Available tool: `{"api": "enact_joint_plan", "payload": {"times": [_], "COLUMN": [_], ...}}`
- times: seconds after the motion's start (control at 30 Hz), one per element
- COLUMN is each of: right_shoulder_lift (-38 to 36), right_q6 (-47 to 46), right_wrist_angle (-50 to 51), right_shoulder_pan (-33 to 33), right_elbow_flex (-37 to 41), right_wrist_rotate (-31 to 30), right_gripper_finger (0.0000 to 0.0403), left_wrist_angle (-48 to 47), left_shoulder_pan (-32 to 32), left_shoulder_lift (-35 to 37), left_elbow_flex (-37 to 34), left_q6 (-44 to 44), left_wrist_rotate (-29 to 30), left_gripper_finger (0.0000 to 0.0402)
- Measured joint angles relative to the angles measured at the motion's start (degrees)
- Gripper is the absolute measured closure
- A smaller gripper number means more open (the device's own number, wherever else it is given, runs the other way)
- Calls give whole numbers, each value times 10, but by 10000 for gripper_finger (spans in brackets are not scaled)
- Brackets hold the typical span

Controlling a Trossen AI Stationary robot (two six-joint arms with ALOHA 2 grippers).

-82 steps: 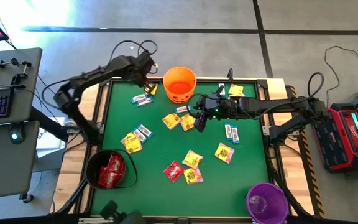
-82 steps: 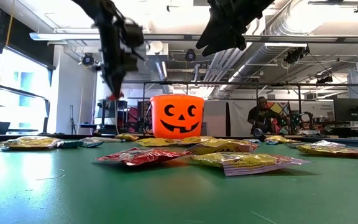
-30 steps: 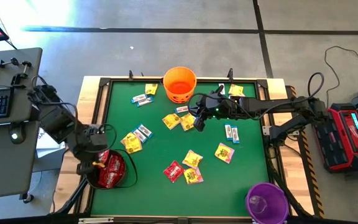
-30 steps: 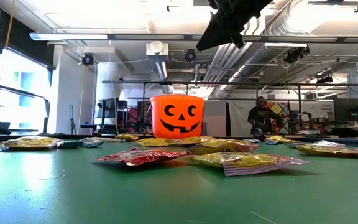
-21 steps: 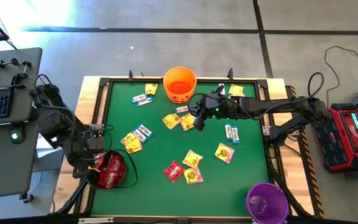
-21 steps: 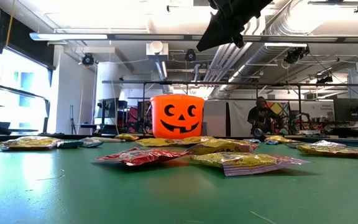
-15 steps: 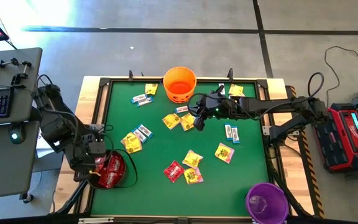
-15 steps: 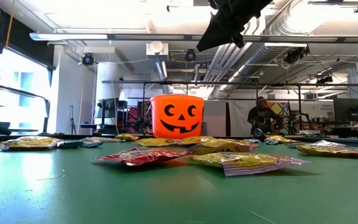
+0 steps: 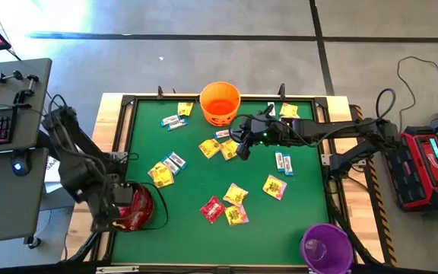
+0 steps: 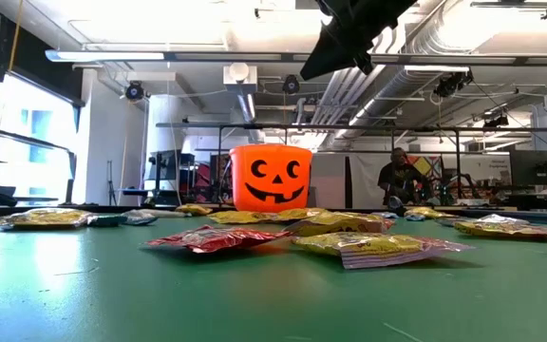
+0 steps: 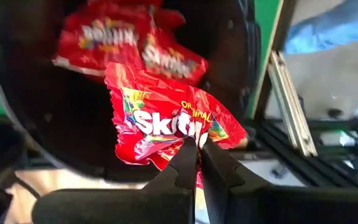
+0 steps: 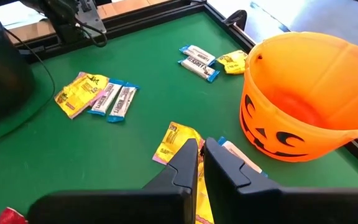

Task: Sort candy by brand, put in halloween buckets
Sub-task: Put the red candy into the black bucket

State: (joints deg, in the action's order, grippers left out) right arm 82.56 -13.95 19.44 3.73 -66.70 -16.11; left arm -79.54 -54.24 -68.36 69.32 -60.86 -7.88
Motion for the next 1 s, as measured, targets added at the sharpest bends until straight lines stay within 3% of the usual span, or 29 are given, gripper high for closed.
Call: {"api": "enact_joint_plan", "payload": {"times": [0.5,0.77,1.0], "right_shoulder_lift": [0,0,0], "right_q6": [-5,-10,-2], "right_wrist_angle": [0,0,-4], "right_shoulder_pan": [2,-3,-24], "right_elbow_flex": [0,0,0], "right_wrist_rotate": [0,-1,-11], "right_gripper_finger": [387,387,387], "left_wrist_angle": [10,16,43], "left_shoulder_pan": [52,90,94], "left_shoulder_lift": [-30,-30,-30], "left_elbow_flex": [0,-2,-48], "left_q6": [39,75,103], "left_wrist_rotate": [85,87,63], "left_gripper_finger": [401,401,401]}}
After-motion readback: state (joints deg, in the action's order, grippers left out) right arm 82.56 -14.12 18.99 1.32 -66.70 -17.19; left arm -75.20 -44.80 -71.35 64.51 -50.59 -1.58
